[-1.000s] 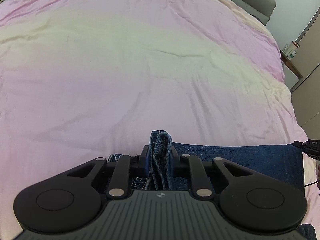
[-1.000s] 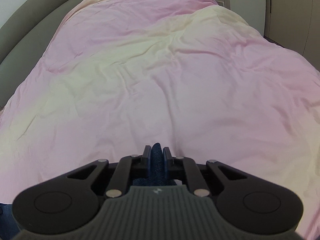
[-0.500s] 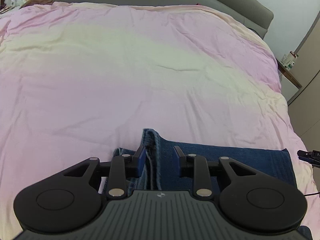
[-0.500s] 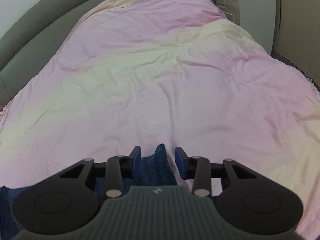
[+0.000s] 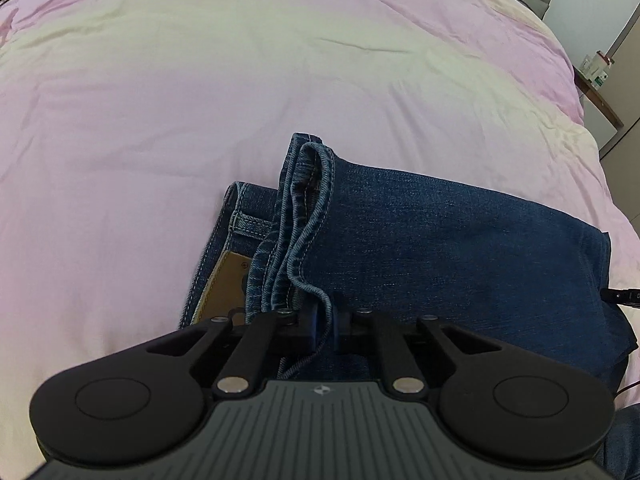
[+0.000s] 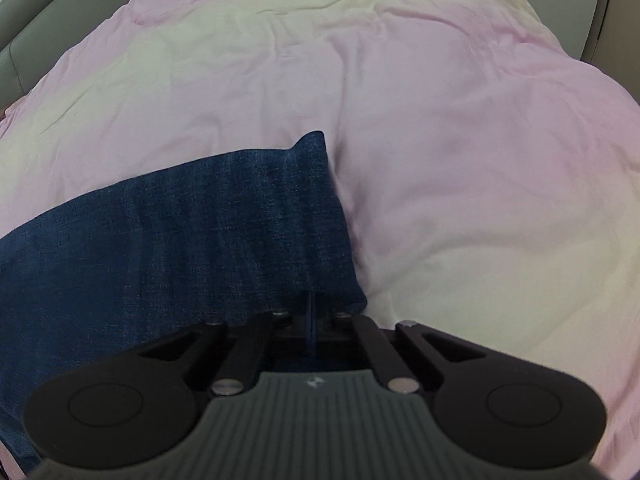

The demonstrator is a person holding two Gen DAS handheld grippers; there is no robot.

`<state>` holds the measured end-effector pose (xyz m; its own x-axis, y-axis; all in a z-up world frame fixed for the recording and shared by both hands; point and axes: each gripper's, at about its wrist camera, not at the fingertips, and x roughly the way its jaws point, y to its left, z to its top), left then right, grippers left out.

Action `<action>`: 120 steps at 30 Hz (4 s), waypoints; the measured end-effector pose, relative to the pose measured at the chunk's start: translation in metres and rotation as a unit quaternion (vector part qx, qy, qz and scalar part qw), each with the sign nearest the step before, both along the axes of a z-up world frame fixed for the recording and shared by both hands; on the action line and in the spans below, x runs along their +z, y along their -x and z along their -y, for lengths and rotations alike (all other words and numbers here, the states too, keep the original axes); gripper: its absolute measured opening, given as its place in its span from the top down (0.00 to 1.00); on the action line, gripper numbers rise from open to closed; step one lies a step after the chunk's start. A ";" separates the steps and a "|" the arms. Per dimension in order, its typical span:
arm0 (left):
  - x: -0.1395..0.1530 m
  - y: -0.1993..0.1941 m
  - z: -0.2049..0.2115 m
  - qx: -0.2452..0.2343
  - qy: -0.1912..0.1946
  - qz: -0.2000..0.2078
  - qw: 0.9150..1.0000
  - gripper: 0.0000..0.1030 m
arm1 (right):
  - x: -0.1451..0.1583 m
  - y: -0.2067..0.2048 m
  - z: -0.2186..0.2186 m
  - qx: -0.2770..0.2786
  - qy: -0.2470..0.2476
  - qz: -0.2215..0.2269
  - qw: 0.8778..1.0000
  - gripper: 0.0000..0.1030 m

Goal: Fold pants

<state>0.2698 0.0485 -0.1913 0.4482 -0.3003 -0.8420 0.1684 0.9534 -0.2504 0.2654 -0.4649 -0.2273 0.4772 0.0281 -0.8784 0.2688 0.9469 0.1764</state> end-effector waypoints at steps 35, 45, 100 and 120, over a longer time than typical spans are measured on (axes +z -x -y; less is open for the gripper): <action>0.020 0.081 -0.061 0.238 0.140 -0.065 0.959 0.28 | 0.061 0.117 0.012 0.003 -0.037 0.035 0.999 0.54; -0.028 0.078 -0.058 0.304 0.206 -0.098 0.925 0.63 | 0.052 0.125 0.014 -0.005 -0.043 0.035 0.998 0.53; 0.003 -0.001 0.233 -0.328 -0.121 0.055 0.935 0.77 | 0.001 0.007 0.046 0.049 -0.170 -0.005 0.984 0.55; 0.013 0.009 0.242 -0.402 -0.165 0.021 0.901 0.92 | -0.011 0.010 0.048 0.093 -0.194 -0.023 0.976 0.57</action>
<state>0.2607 -0.1936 -0.1781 0.2306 -0.2789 -0.9322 0.8396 0.5413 0.0457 0.2555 -0.5129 -0.2386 0.3921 0.4453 -0.8050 0.1155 0.8443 0.5233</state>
